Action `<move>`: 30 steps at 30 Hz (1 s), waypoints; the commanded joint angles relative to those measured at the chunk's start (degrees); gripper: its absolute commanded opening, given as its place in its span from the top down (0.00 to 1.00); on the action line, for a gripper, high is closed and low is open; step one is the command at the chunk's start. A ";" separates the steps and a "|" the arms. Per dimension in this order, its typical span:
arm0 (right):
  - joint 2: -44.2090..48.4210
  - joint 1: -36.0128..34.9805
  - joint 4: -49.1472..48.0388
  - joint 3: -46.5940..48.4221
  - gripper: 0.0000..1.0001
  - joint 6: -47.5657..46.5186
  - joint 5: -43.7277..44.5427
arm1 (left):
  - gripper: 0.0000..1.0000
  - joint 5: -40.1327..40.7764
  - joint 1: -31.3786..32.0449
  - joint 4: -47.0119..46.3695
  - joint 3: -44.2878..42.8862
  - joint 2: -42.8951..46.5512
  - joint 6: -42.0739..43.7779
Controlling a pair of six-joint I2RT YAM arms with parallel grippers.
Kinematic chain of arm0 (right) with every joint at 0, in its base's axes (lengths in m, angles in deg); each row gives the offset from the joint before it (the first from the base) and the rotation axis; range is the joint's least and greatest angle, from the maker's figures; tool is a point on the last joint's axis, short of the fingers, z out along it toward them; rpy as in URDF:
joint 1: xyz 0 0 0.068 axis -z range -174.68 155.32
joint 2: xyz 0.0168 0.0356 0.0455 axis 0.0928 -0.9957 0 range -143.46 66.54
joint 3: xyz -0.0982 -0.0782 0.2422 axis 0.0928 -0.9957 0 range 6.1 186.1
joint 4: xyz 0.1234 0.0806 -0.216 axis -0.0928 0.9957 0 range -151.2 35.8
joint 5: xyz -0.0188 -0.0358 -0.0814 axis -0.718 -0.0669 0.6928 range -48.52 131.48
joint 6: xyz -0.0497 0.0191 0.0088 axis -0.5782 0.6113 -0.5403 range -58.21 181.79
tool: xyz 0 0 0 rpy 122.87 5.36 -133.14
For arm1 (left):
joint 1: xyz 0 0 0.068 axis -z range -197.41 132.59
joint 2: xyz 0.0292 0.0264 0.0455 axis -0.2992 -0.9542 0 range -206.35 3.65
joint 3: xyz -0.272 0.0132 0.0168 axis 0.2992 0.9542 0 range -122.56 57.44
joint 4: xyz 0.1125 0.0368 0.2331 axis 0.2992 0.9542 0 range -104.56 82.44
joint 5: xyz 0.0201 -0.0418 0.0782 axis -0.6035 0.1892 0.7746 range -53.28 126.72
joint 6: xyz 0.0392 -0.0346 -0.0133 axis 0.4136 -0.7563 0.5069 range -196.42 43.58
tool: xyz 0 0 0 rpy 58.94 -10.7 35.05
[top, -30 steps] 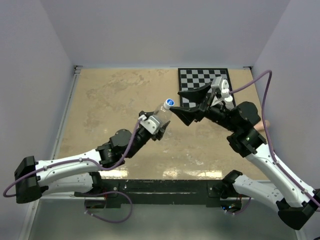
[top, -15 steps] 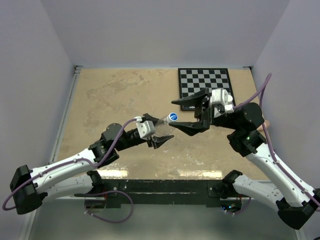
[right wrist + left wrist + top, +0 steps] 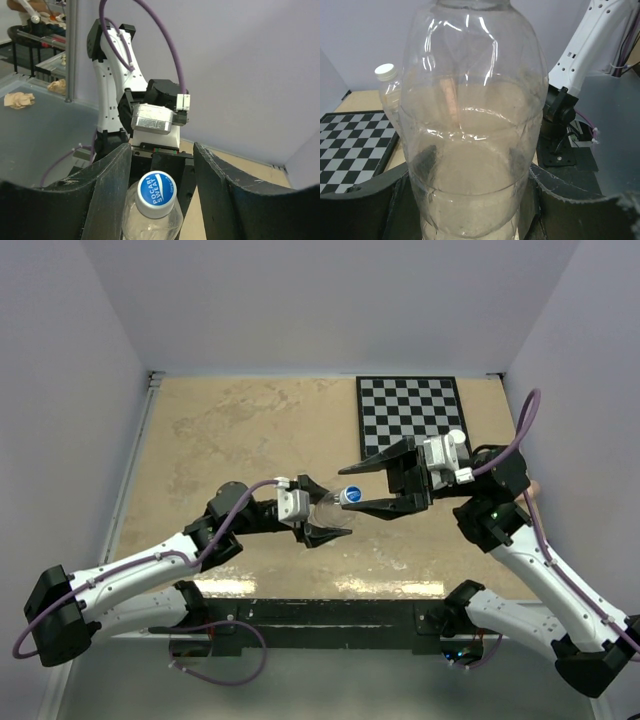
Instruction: Screw on the bottle caps
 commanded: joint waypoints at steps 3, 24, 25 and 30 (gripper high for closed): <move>-0.99 0.19 -0.63 0.93 0.44 -1.73 -4.80 | 1.00 -4.52 -0.87 -5.67 -1.94 -0.14 -3.43; -2.83 0.19 3.41 2.08 0.57 -4.46 -7.35 | 1.00 -7.69 -1.22 -6.72 -3.87 -1.72 -4.84; -3.01 0.19 3.76 2.16 0.57 -4.72 -7.35 | 1.00 -7.78 -1.22 -6.72 -3.96 -1.81 -4.84; -2.92 0.19 4.73 2.08 0.58 -5.51 -6.74 | 1.00 -8.22 -1.22 -6.81 -4.23 -2.33 -4.92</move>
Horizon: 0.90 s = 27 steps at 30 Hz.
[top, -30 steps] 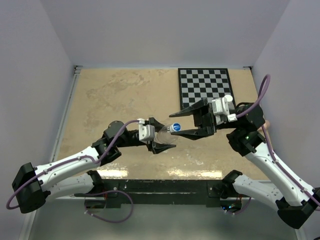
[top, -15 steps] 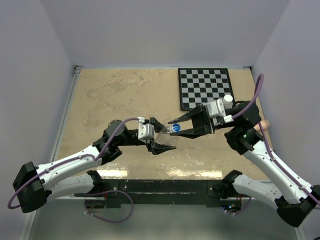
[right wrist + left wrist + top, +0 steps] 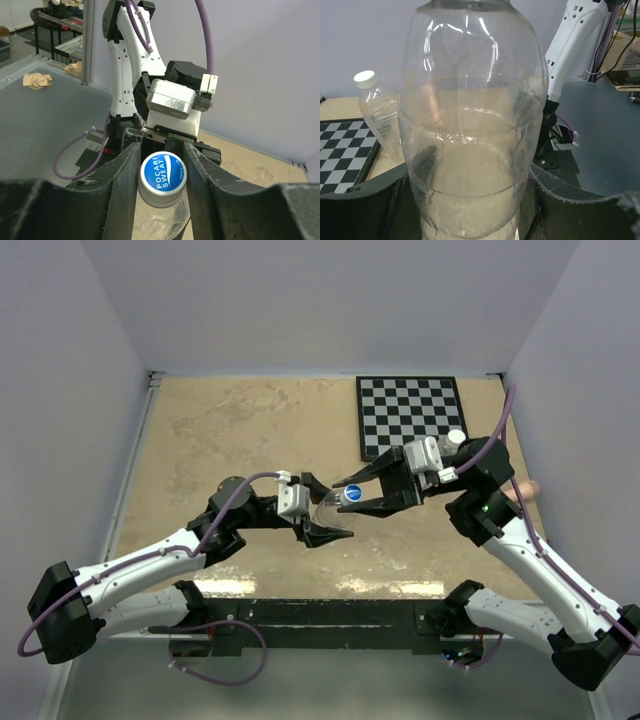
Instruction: Screw on the bottle caps
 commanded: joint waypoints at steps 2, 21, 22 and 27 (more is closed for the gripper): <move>0.40 0.21 1.52 1.95 0.63 -1.67 -0.09 | 1.00 -2.23 -0.04 -4.36 -2.85 -0.48 -0.86; 0.40 0.21 2.49 -0.16 1.00 2.90 15.36 | 1.00 32.09 8.64 -0.14 -1.54 3.04 10.21; 0.23 0.21 1.96 -0.51 1.00 3.77 16.42 | 1.00 35.70 10.05 -0.84 -1.27 3.13 11.43; -1.00 0.21 1.69 -1.13 1.00 5.36 21.35 | 1.00 49.34 13.40 -6.29 0.40 2.08 13.46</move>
